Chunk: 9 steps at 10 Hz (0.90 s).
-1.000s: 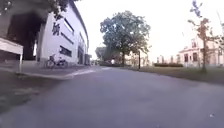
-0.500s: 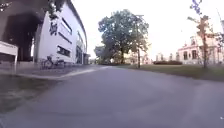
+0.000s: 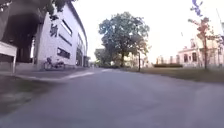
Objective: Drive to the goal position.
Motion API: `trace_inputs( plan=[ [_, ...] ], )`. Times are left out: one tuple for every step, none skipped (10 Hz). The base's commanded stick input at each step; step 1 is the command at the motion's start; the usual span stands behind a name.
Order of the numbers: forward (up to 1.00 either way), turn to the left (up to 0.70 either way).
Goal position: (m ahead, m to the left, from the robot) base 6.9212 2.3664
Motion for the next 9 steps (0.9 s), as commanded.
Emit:
trace_inputs(
  plan=[
    [0.5, 0.0],
    [0.5, 0.0],
    [0.5, 0.0],
    [0.5, 0.0],
    [0.5, 0.0],
    [0.5, 0.0],
    [0.5, 0.0],
    [0.5, 0.0],
    [0.5, 0.0]
  ],
)
